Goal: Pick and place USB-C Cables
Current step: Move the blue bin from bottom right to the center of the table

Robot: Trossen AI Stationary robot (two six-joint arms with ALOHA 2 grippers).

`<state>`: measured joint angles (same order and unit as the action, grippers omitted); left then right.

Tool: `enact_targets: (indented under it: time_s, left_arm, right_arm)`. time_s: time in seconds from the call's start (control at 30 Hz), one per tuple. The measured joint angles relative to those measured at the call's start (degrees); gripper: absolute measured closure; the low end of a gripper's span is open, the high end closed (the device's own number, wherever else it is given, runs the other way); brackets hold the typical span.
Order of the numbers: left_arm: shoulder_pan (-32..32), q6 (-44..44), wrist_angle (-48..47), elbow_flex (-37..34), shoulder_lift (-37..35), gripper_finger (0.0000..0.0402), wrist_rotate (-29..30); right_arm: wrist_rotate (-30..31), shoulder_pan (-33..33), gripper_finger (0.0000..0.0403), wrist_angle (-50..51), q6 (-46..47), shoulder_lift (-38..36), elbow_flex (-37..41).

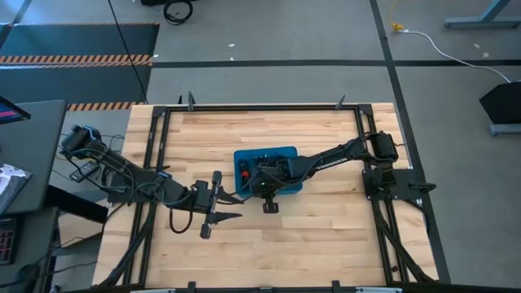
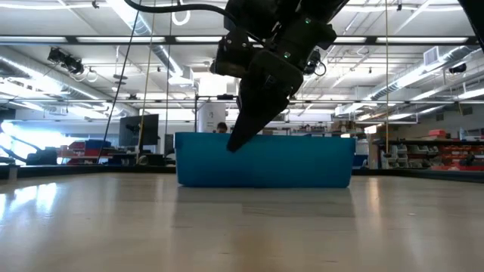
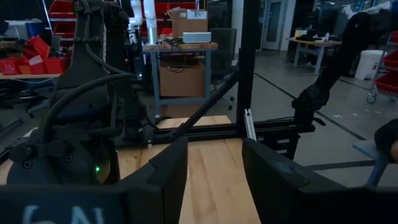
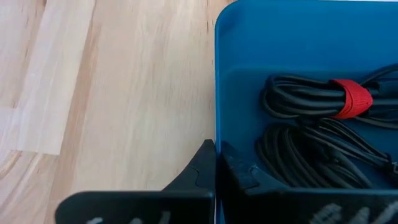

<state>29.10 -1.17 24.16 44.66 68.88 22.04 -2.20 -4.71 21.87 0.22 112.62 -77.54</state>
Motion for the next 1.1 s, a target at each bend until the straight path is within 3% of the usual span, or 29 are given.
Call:
enact_targets:
  time_s: [1.1]
  left_arm:
    - [0.0, 0.3, 0.0, 0.0, 0.0, 0.0241, 0.0]
  right_arm:
    - [1.2, 0.0, 0.0395, -1.8, 3.4, -0.1, -0.1]
